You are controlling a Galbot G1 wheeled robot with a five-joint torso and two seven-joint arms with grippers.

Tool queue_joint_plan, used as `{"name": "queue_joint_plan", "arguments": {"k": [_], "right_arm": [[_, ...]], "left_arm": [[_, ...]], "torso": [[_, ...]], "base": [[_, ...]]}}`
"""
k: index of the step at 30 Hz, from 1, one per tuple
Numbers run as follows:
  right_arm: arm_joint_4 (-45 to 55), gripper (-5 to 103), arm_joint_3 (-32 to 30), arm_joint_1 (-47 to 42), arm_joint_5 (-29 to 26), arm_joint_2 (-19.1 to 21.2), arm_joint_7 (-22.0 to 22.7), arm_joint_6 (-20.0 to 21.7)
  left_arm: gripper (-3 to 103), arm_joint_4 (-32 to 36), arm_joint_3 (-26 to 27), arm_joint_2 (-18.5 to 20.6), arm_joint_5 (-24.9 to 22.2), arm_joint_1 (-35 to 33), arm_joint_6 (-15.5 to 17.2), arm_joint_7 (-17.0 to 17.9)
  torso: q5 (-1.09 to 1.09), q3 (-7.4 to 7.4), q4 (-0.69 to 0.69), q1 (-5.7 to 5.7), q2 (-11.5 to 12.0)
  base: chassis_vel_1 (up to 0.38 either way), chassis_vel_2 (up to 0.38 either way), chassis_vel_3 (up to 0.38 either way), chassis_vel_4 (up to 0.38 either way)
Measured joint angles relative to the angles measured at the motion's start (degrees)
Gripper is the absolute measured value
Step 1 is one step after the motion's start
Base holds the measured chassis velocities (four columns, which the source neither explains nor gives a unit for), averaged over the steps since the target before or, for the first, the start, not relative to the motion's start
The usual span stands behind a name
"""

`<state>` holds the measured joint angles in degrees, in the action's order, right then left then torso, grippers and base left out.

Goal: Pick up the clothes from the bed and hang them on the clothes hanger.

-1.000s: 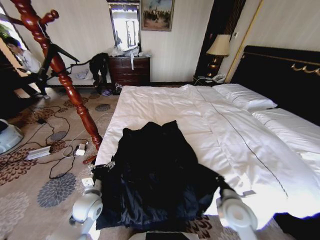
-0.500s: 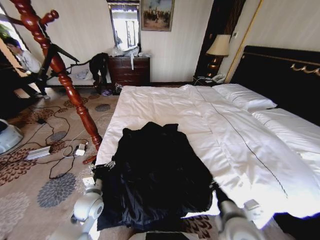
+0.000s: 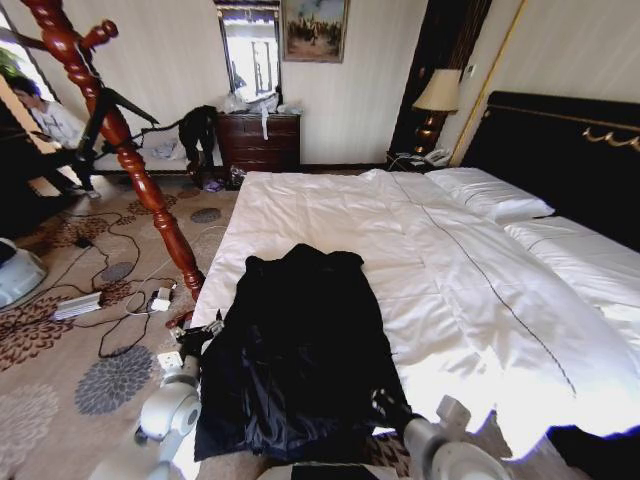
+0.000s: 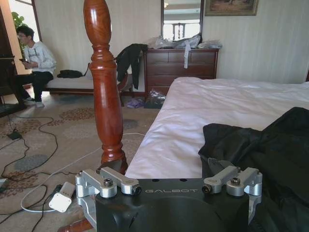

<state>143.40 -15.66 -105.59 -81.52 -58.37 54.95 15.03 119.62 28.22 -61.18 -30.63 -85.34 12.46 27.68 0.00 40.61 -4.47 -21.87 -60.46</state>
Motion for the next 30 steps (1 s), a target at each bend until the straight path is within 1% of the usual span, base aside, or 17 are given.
{"name": "queue_joint_plan", "arguments": {"k": [5,6,7,9,12,13,14,16,17,18,19,22,24,25,27,28,30], "right_arm": [[0.0,1,1.0,0.3,-1.0,-0.5,2.2,2.3],[-0.1,-2,0.7,1.1,0.0,-0.7,2.2,2.5],[-0.1,2,0.1,1.9,1.3,-0.8,1.9,2.5],[-0.1,2,-0.5,2.6,2.6,-0.9,1.2,2.3],[-0.1,18,-3.2,3.6,5.3,-1.0,0.0,1.8],[-0.1,18,-3.2,3.6,5.3,-1.0,0.0,1.8],[-0.1,24,-4.4,3.4,5.6,-0.8,-0.2,1.7],[-0.1,35,-6.9,2.7,8.0,0.6,-2.6,0.2],[-0.1,35,-7.7,2.6,10.5,1.3,-4.3,-1.1],[-0.1,35,-7.7,2.6,10.5,1.3,-4.3,-1.1],[-0.1,40,-9.0,3.1,11.6,2.3,-5.4,-1.9],[-0.1,56,-11.8,7.4,8.4,3.8,-4.5,-1.6],[-0.1,56,-12.4,9.5,7.3,4.3,-4.2,-1.4],[-0.1,61,-12.6,12.5,6.5,5.0,-4.2,-1.3],[-0.8,73,-10.5,19.8,6.1,7.0,-5.5,-1.3],[-0.8,73,-10.5,19.8,6.1,7.0,-5.5,-1.3],[-5.8,83,-6.1,27.5,6.2,9.2,-7.2,-1.3]], "left_arm": [[100,-0.6,-0.5,-0.1,0.0,0.5,0.1,0.1],[100,-0.7,-0.7,-0.1,0.0,0.6,0.1,0.1],[100,-0.7,-0.8,-0.2,0.0,0.8,0.2,0.1],[100,-0.8,-0.9,-0.2,0.0,0.9,0.2,0.1],[100,-1.1,-0.9,-0.3,-0.1,1.1,0.4,0.2],[100,-1.1,-0.9,-0.3,-0.1,1.1,0.4,0.2],[100,-1.3,-0.8,-0.3,-0.1,1.2,0.4,0.2],[100,-1.7,-0.6,-0.2,-0.2,1.4,0.4,0.3],[100,-1.8,-0.6,-0.2,-0.2,1.6,0.4,0.3],[100,-1.8,-0.6,-0.2,-0.2,1.6,0.4,0.3],[100,-1.8,-0.6,-0.2,-0.2,1.7,0.4,0.3],[100,-1.9,-0.6,-0.2,-0.5,2.0,0.6,0.5],[100,-1.9,-0.6,-0.2,-0.6,2.1,0.7,0.6],[100,-1.9,-0.5,-0.2,-0.7,2.1,0.7,0.6],[100,-2.2,-0.3,0.1,-0.8,2.2,0.7,0.7],[100,-2.2,-0.3,0.1,-0.8,2.2,0.7,0.7],[100,-2.5,-0.1,0.2,-1.0,2.5,0.7,0.7]], "torso": [[0.00,0.00,0.00,0.00,0.0],[0.00,0.00,0.00,0.00,0.0],[0.00,0.00,0.01,0.00,0.0],[0.00,0.00,0.02,0.00,0.0],[-0.01,0.01,0.02,0.00,0.0],[-0.01,0.01,0.02,0.00,0.0],[-0.01,0.00,0.01,0.00,0.0],[0.00,0.00,0.01,0.00,0.0],[0.00,0.00,0.01,0.00,0.0],[0.00,0.00,0.01,0.00,0.0],[0.00,0.00,-0.01,0.00,0.0],[-0.01,0.00,0.01,0.00,0.0],[-0.01,0.01,0.01,0.00,0.0],[-0.01,0.01,0.00,0.00,0.0],[0.01,0.00,0.00,0.00,0.0],[0.01,0.00,0.00,0.00,0.0],[-0.01,0.01,0.02,0.00,0.0]], "base": [[0.000,0.000,0.000,0.000],[0.000,0.000,0.000,0.000],[0.000,0.000,0.000,0.000],[0.000,0.000,0.000,0.000],[0.000,0.000,0.000,0.000],[0.000,0.000,0.000,0.000],[0.000,0.000,0.000,0.000],[0.000,0.000,0.000,0.000],[0.000,0.000,0.000,0.000],[0.000,0.000,0.000,0.000],[0.000,0.000,0.000,0.000],[0.000,0.000,0.000,0.000],[0.000,0.000,0.000,0.000],[0.000,0.000,0.000,0.000],[0.000,0.000,0.000,0.000],[0.000,0.000,0.000,0.000],[0.000,0.000,0.000,0.000]]}}
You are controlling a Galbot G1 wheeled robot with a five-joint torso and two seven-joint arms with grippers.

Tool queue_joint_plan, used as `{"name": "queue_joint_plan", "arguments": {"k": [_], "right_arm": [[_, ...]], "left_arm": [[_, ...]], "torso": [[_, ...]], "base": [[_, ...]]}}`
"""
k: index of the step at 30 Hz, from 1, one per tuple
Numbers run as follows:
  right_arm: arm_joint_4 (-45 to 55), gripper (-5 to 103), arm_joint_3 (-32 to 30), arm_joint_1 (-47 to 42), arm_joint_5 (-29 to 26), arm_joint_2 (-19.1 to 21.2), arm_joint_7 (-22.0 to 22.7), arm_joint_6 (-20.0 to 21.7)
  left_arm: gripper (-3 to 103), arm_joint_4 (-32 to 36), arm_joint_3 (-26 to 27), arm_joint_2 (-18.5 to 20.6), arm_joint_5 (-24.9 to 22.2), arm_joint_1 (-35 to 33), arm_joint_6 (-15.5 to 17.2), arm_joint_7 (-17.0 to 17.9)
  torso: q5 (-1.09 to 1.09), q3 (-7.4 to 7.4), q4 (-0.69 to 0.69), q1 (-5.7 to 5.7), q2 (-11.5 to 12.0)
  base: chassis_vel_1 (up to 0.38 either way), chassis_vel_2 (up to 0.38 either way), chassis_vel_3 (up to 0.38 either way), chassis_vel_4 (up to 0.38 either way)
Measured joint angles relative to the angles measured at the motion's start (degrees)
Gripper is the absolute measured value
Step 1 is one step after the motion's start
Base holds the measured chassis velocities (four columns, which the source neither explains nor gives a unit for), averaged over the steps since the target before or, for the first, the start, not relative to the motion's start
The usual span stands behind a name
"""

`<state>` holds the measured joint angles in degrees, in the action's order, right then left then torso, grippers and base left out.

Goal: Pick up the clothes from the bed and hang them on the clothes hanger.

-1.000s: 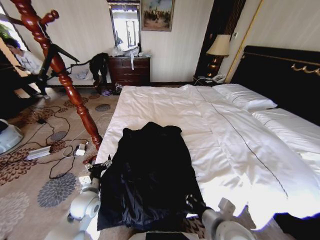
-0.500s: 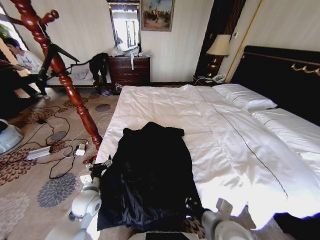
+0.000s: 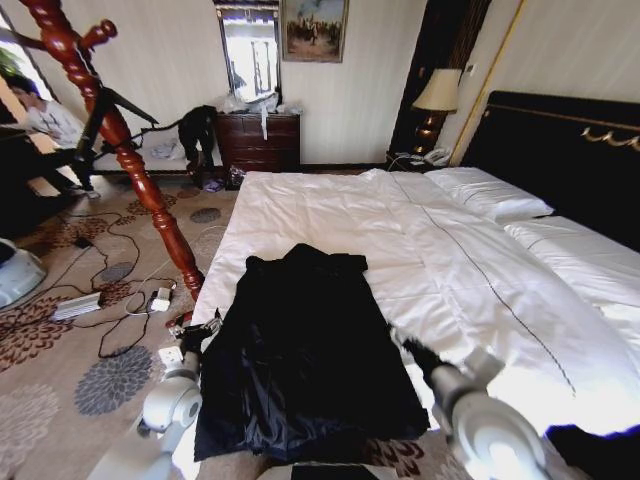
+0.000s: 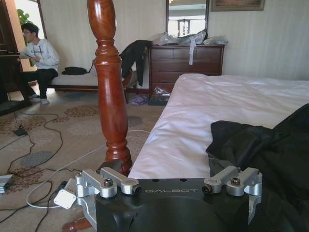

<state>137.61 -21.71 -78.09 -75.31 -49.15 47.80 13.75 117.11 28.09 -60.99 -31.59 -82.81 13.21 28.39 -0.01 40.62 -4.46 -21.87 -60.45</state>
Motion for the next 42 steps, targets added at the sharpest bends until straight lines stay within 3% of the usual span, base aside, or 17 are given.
{"name": "queue_joint_plan", "arguments": {"k": [4,5,6,9,12,17,21,25,30,32,35,37,41,42], "right_arm": [[-9.4,94,7.1,14.0,-1.6,2.6,-5.5,0.4],[-11.6,97,8.6,17.5,-3.4,2.9,-5.9,1.8],[-14.7,99,11.3,22.1,-6.4,2.7,-5.1,3.7],[-21.7,100,16.4,30.2,-10.0,1.1,-2.8,6.7],[-32.3,100,23.3,39.4,-9.6,-2.4,-1.7,8.8],[-42.9,100,26.5,43.6,-7.4,-7.2,-1.2,9.6],[-49.8,103,27.4,45.5,-3.6,-10.2,-2.7,9.2],[-54.2,100,28.3,46.6,0.2,-11.8,-4.2,7.6],[-56.0,80,29.0,47.3,1.8,-13.1,-3.7,7.5],[-56.5,75,29.8,47.4,3.9,-13.1,-2.8,7.8],[-57.4,59,30.3,47.4,8.2,-13.1,-1.0,8.3],[-57.5,59,30.3,47.3,8.8,-13.0,-0.7,8.4],[-57.4,37,30.1,46.9,10.7,-12.1,-0.3,8.5],[-57.4,37,30.1,46.9,10.7,-12.1,-0.3,8.5]], "left_arm": [[100,-0.9,-0.6,0.2,-1.1,2.2,0.4,0.3],[100,-1.5,-1.4,0.5,-1.6,3.7,0.6,0.3],[100,-2.0,-1.9,0.6,-2.0,4.9,0.7,0.3],[100,-2.3,-2.0,0.7,-2.2,5.4,0.8,0.4],[100,-2.3,-1.9,0.5,-2.3,5.5,0.9,0.6],[100,-1.7,-1.9,0.4,-2.4,6.2,0.9,0.5],[100,-1.5,-2.0,0.6,-2.5,6.6,1.0,0.6],[100,-1.5,-2.1,0.7,-2.6,6.9,1.1,0.6],[100,-1.7,-2.1,0.6,-2.6,7.1,1.1,0.7],[100,-1.7,-2.1,0.6,-2.6,7.0,1.1,0.7],[100,-1.3,-1.9,0.7,-2.6,6.5,1.1,0.8],[100,-1.3,-1.8,0.7,-2.5,6.3,1.1,0.8],[100,-1.2,-1.8,0.6,-2.3,5.9,1.1,0.8],[100,-1.2,-1.8,0.6,-2.3,5.9,1.1,0.8]], "torso": [[0.00,0.01,0.07,-0.01,0.0],[0.01,0.01,0.01,-0.02,0.0],[0.05,0.01,-0.10,-0.01,0.0],[-0.02,0.00,-0.03,-0.01,0.0],[0.02,0.02,0.04,-0.04,0.0],[0.00,0.00,-0.04,0.00,0.0],[0.01,0.01,0.01,-0.02,0.0],[0.01,0.00,-0.02,-0.01,0.0],[0.02,0.00,0.01,-0.01,0.0],[0.02,-0.01,0.00,0.00,0.0],[0.01,-0.01,-0.02,0.00,0.0],[0.01,-0.01,-0.01,0.00,0.0],[0.01,-0.01,-0.02,0.00,0.0],[0.01,-0.01,-0.02,0.00,0.0]], "base": [[0.000,0.000,0.000,0.000],[0.000,0.000,0.000,0.000],[0.000,0.000,0.000,0.000],[0.000,0.000,0.000,0.000],[0.000,0.000,0.000,0.000],[0.000,0.000,0.000,0.000],[0.000,0.000,0.000,0.000],[0.000,0.000,0.000,0.000],[0.000,0.000,0.000,0.000],[0.000,0.000,0.000,0.000],[0.000,0.000,0.000,0.000],[0.000,0.000,0.000,0.000],[0.000,0.000,0.000,0.000],[0.000,0.000,0.000,0.000]]}}
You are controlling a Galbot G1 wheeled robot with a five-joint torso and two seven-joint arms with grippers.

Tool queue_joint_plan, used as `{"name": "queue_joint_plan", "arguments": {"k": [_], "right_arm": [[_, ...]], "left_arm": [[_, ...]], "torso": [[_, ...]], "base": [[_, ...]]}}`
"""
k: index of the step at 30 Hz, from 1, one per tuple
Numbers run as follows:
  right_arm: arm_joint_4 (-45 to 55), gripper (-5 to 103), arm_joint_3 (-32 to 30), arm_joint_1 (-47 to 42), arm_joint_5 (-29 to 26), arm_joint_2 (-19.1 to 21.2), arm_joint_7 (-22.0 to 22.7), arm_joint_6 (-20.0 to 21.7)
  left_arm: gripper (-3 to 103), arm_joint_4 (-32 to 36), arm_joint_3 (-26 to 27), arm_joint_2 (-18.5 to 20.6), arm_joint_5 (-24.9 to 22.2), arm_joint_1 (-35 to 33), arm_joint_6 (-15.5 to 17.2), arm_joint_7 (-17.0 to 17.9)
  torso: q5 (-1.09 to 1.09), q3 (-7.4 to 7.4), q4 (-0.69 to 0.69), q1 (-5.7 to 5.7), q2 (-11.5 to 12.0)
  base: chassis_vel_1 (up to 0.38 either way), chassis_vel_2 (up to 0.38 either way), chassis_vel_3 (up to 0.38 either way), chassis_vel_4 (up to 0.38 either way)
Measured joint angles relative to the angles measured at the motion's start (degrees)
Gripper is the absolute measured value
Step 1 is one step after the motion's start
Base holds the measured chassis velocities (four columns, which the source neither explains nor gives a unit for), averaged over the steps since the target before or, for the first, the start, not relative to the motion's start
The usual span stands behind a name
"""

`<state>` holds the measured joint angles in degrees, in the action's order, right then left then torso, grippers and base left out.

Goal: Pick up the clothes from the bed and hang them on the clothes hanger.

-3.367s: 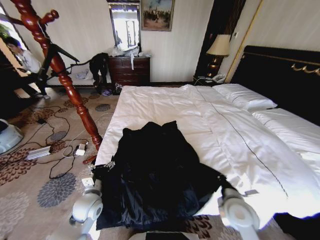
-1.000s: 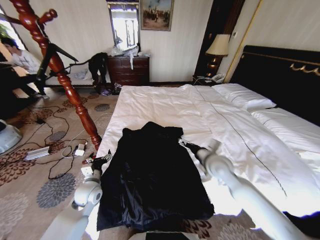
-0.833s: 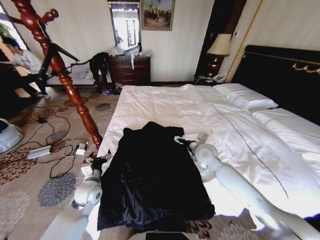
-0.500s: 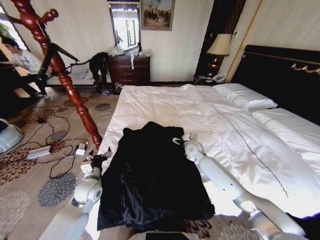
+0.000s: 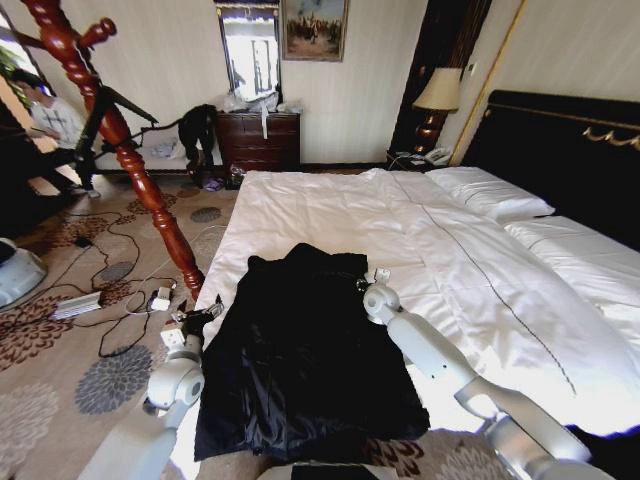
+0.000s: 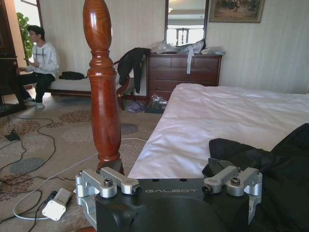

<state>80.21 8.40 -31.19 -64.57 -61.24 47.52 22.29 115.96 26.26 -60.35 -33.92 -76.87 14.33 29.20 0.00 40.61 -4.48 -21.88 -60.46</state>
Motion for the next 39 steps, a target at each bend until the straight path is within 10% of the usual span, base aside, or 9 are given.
{"name": "queue_joint_plan", "arguments": {"k": [9,29,39], "right_arm": [[2.8,2,-1.2,-0.8,-1.1,1.5,-1.4,-0.5],[0.0,72,-1.3,0.1,-1.2,0.9,-2.1,0.1],[-1.8,36,-1.4,0.4,1.4,0.9,-2.4,0.0]], "left_arm": [[100,0.3,0.0,-0.1,0.1,-0.7,0.1,0.1],[100,0.3,-0.1,0.0,0.2,-1.2,0.2,0.3],[100,0.3,-0.1,0.0,0.2,-1.0,0.2,0.3]], "torso": [[0.00,0.00,0.01,0.00,0.0],[0.00,0.00,0.02,0.00,0.0],[0.00,0.00,0.02,0.00,0.0]], "base": [[0.000,0.000,0.000,0.000],[0.000,0.000,0.000,0.000],[0.000,0.000,0.000,0.000]]}}
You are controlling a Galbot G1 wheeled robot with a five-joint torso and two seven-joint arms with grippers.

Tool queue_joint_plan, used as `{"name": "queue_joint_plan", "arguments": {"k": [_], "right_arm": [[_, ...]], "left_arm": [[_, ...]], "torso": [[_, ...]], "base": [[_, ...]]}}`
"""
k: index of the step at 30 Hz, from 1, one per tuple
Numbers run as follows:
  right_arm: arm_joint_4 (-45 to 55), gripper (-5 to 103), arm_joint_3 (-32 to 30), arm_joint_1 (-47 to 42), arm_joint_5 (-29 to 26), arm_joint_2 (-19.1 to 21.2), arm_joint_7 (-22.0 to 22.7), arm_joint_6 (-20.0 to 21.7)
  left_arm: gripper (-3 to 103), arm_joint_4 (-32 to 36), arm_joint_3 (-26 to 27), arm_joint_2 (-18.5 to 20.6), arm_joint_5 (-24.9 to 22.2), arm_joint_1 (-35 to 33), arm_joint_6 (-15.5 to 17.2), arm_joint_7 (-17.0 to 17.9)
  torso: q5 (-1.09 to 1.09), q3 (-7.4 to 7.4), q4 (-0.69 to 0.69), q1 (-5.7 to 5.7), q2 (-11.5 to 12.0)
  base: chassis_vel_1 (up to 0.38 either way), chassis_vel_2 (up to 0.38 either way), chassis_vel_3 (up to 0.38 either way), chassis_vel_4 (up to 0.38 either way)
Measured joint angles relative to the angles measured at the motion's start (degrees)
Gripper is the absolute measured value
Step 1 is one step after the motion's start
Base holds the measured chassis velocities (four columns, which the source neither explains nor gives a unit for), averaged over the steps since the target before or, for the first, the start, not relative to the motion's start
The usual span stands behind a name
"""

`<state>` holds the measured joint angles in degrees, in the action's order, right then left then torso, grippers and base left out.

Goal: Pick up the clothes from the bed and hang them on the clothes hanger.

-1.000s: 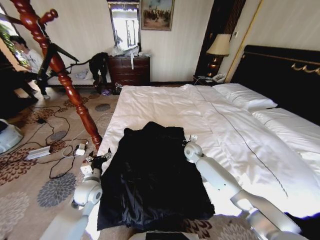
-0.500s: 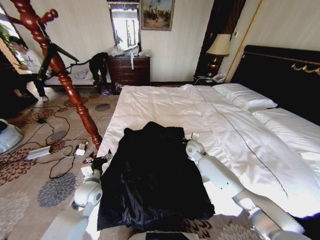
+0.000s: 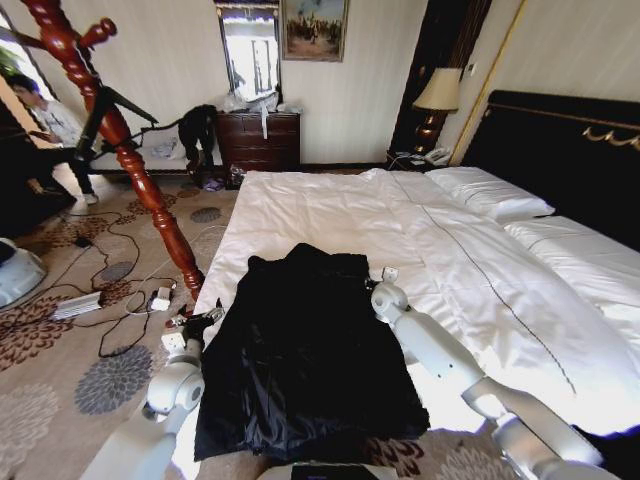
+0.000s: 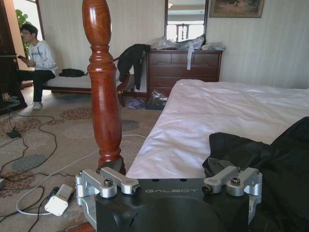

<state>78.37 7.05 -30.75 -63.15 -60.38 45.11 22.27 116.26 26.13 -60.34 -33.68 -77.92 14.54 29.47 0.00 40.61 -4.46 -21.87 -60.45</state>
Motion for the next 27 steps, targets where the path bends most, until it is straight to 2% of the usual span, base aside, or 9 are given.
{"name": "queue_joint_plan", "arguments": {"k": [3,5,9,15,22,27], "right_arm": [[0.0,20,0.0,0.0,0.2,0.4,-0.2,0.0],[0.1,20,0.0,-0.1,0.2,0.5,-0.6,0.0],[1.9,1,0.1,-0.7,0.2,1.5,-3.5,-1.8],[3.6,0,0.1,-1.2,0.1,2.3,-5.1,-4.1],[10.3,0,0.5,-2.6,-1.7,3.3,-14.6,-13.2],[15.6,0,2.7,-3.7,-3.8,3.3,-16.8,-14.9]], "left_arm": [[100,0.0,0.0,0.0,0.0,0.0,0.0,0.0],[100,0.0,0.0,0.0,0.0,0.0,0.0,0.0],[100,0.0,0.0,-0.1,0.1,-0.1,-0.1,0.0],[100,0.1,0.1,-0.1,0.1,-0.2,-0.1,0.0],[100,0.2,0.4,-0.1,0.1,-0.3,-0.1,0.1],[100,0.2,0.5,-0.1,0.0,-0.3,-0.1,0.1]], "torso": [[0.00,0.00,0.00,0.00,0.0],[0.00,0.00,0.00,0.00,0.0],[0.00,0.00,0.00,0.00,0.0],[0.00,0.00,-0.01,0.00,0.0],[0.01,0.00,-0.01,0.00,0.0],[0.02,-0.01,0.00,0.00,0.0]], "base": [[0.000,0.000,0.000,0.000],[0.000,0.000,0.000,0.000],[0.000,0.000,0.000,0.000],[0.000,0.000,0.000,0.000],[0.000,0.000,0.000,0.000],[0.000,0.000,0.000,0.000]]}}
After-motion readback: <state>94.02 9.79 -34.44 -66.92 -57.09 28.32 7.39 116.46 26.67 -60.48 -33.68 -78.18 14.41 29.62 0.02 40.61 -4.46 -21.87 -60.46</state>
